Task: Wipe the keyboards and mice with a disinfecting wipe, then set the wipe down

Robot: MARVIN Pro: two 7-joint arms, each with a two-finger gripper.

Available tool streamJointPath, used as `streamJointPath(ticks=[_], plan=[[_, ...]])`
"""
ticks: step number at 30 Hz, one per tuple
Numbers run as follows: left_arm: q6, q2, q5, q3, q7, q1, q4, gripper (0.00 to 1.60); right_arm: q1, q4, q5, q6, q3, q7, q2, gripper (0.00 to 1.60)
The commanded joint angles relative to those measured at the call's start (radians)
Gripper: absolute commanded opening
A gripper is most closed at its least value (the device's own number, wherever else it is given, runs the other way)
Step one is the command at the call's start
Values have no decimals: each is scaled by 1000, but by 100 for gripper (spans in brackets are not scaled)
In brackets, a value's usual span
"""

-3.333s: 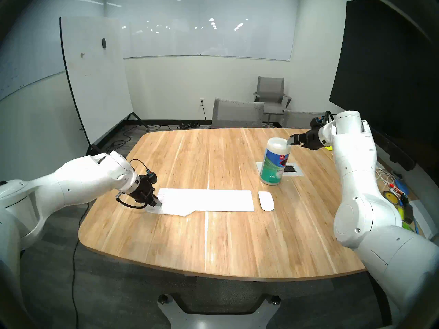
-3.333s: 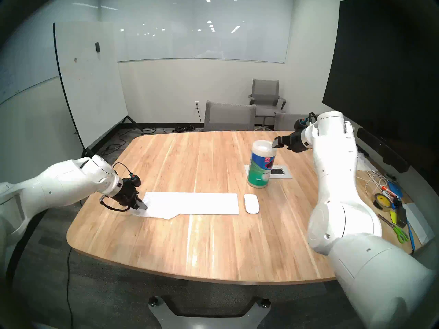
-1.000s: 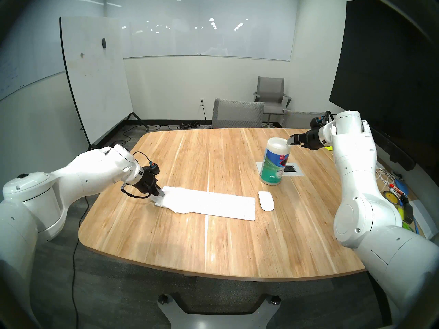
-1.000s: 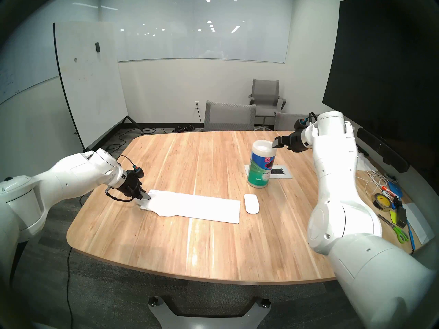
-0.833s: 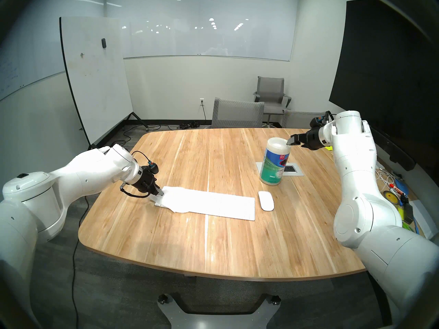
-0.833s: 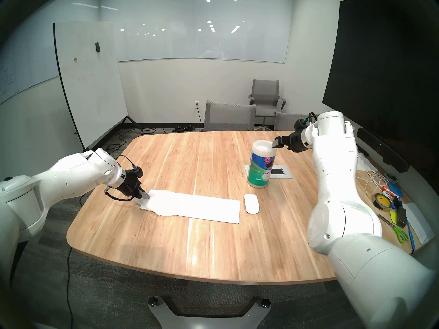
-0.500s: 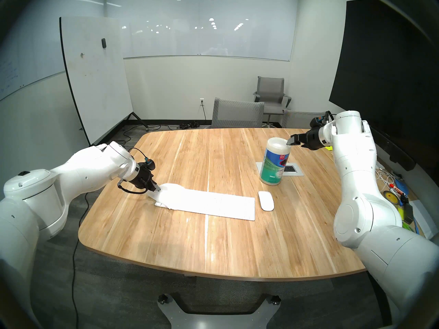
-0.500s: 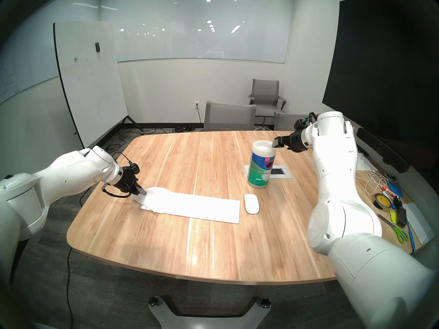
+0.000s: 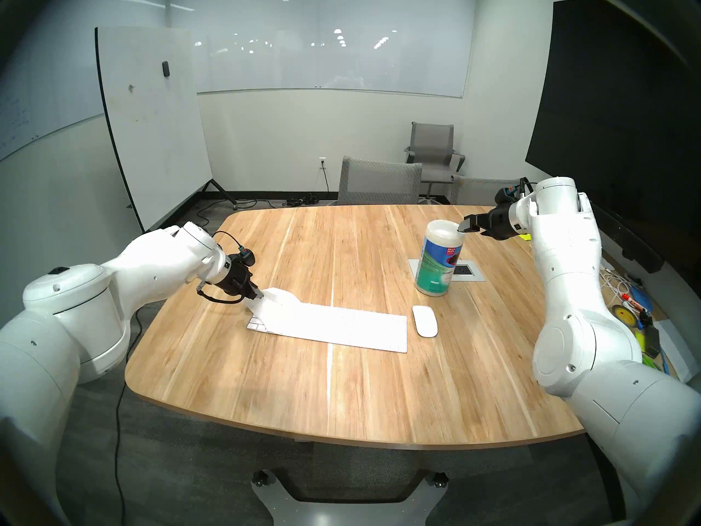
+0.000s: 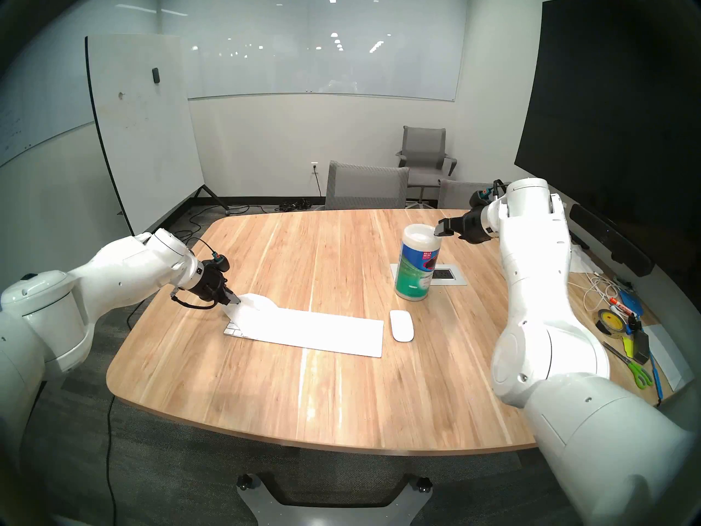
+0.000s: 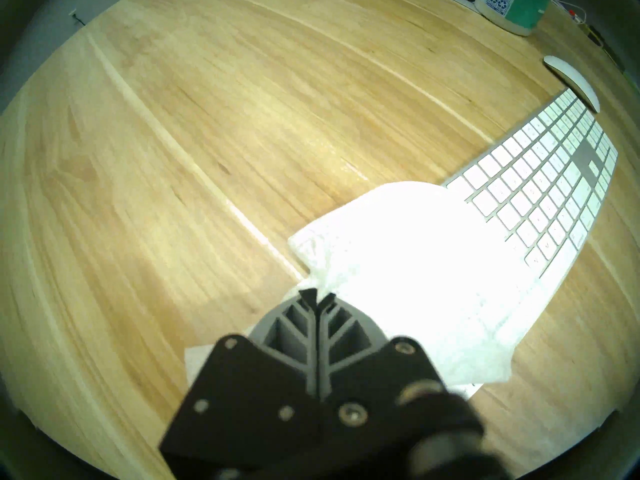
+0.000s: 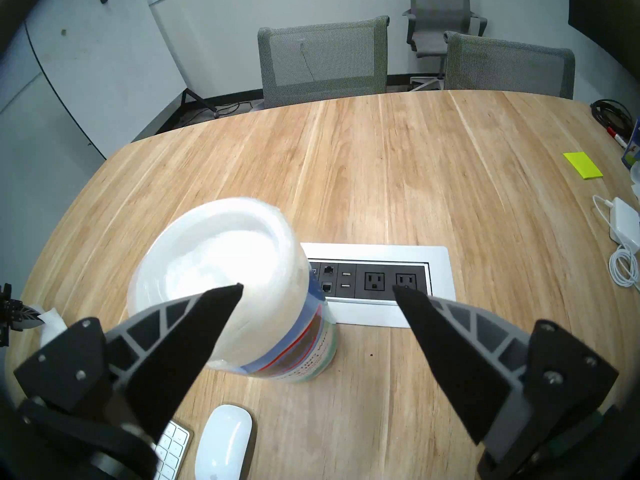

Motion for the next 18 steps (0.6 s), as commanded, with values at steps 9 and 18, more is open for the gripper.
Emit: streamJointPath(ticks=[9, 18], plan=[[-47, -157, 5, -8, -2, -36, 106, 0, 24, -16, 5, -2, 3, 6, 0, 160], [-82, -208, 6, -7, -62, -26, 151, 0, 24, -17, 5, -2, 2, 7, 0, 160]])
